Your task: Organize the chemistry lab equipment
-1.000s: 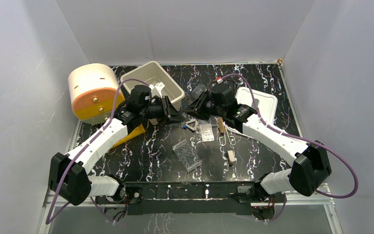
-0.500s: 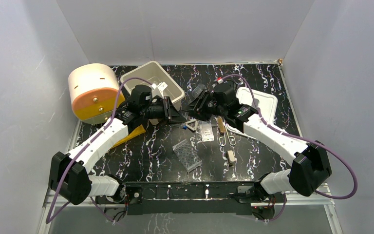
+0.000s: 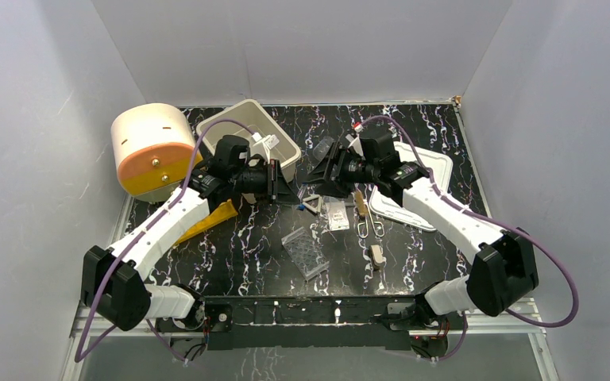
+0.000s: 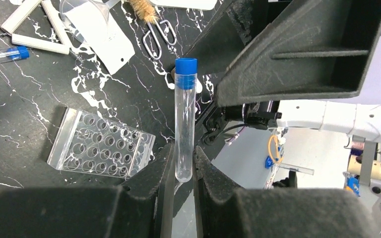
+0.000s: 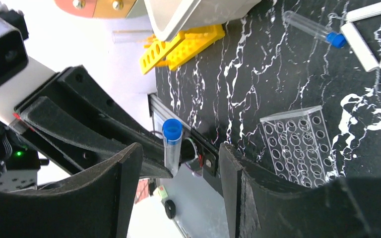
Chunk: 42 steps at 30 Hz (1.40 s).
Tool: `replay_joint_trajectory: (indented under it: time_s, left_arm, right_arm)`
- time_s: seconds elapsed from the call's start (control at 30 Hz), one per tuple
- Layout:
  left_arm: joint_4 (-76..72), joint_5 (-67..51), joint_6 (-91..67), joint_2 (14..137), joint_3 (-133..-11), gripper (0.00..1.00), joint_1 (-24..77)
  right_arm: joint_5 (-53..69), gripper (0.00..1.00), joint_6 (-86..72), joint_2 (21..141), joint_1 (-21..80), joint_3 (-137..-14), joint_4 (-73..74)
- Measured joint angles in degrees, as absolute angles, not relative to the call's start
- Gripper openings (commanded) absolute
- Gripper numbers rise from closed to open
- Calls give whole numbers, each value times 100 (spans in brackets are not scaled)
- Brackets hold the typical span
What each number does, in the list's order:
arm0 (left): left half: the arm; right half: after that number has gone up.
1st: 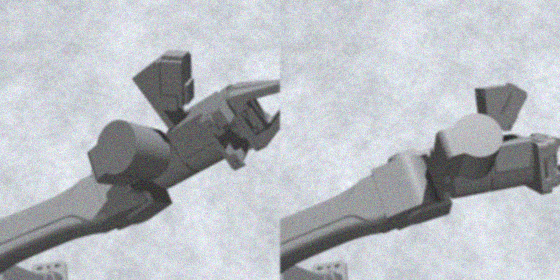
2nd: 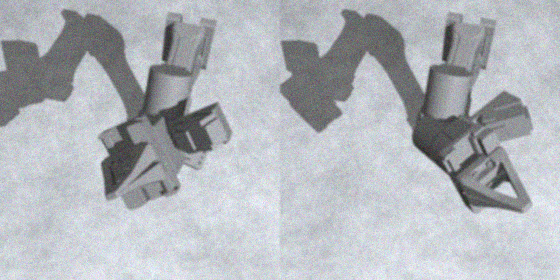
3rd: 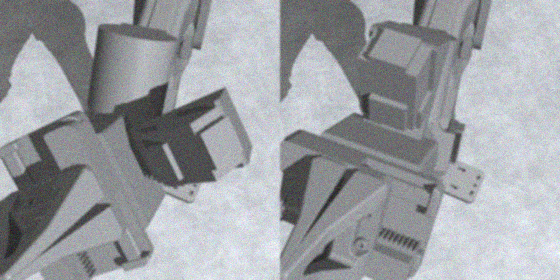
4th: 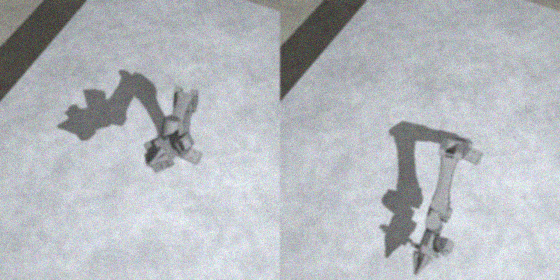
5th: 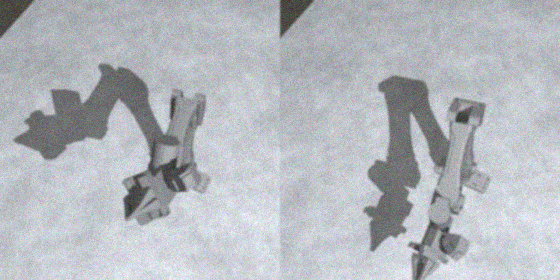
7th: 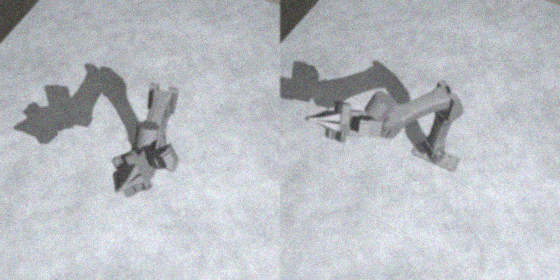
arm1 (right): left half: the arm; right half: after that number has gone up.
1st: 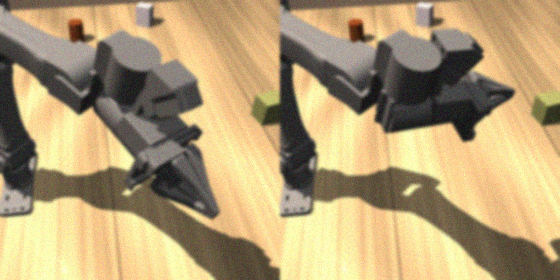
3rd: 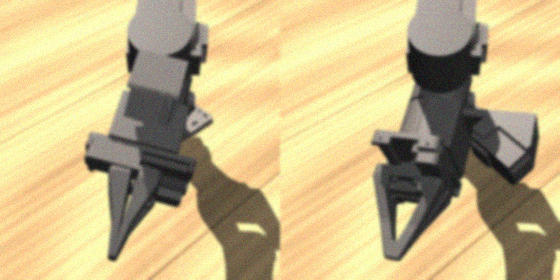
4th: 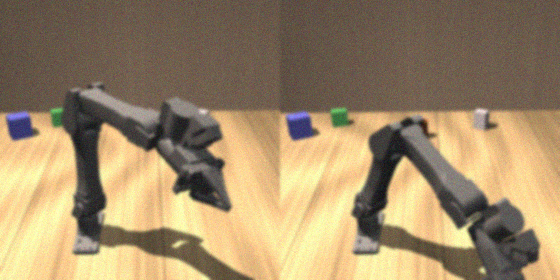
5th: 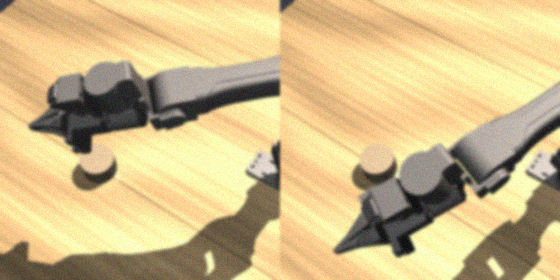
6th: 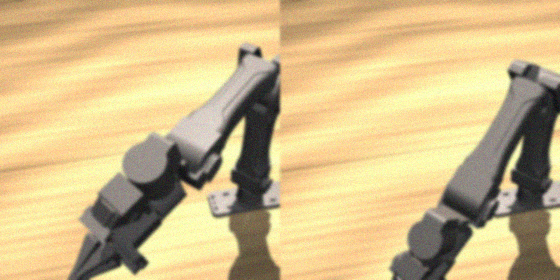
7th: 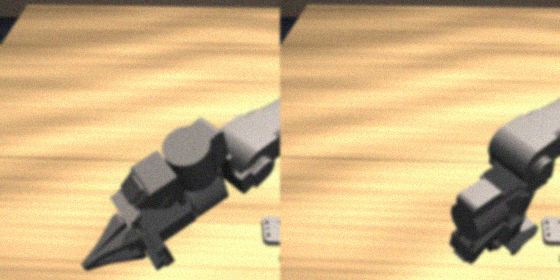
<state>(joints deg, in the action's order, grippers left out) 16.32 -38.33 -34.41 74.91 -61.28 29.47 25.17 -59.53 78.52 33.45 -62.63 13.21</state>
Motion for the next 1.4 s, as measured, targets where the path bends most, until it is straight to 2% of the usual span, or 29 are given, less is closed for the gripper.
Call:
replay_joint_trajectory:
  time_s: [0.17,0.37,0.53,0.57,0.67,0.73,0.93,1.17,1.4]
  left_arm:
    - [1857,-3896,-3096,7537,-6180,0,2947]
    - [2088,-3990,-2801,7568,-6191,0,2947]
    - [2311,-3988,-2580,7568,-6200,0,2947]
    - [2353,-3988,-2541,7568,-6200,0,2947]
    - [2451,-3988,-2447,7568,-6200,0,2947]
    - [2502,-3986,-2421,7568,-6208,0,2947]
    - [2591,-3962,-2401,7566,-6379,0,2947]
    - [2641,-3942,-2355,7566,-6410,0,2947]
    - [2707,-3894,-2333,7568,-6427,6,2947]
  right_arm:
    - [3079,63,-5752,8027,3347,-6331,1313]
    - [3238,45,-5686,8119,3347,-6333,1313]
    - [3336,52,-5721,8320,3347,-6340,1304]
    - [3354,50,-5730,8392,3345,-6361,1302]
    - [3487,32,-5767,8578,3345,-6464,1264]
    - [3599,28,-5813,8589,3345,-6501,1194]
    - [3918,36,-6014,8589,3291,-6499,987]
    - [4097,27,-5883,8654,3291,-6499,1017]
    - [4104,24,-5717,8696,3297,-6501,1037]
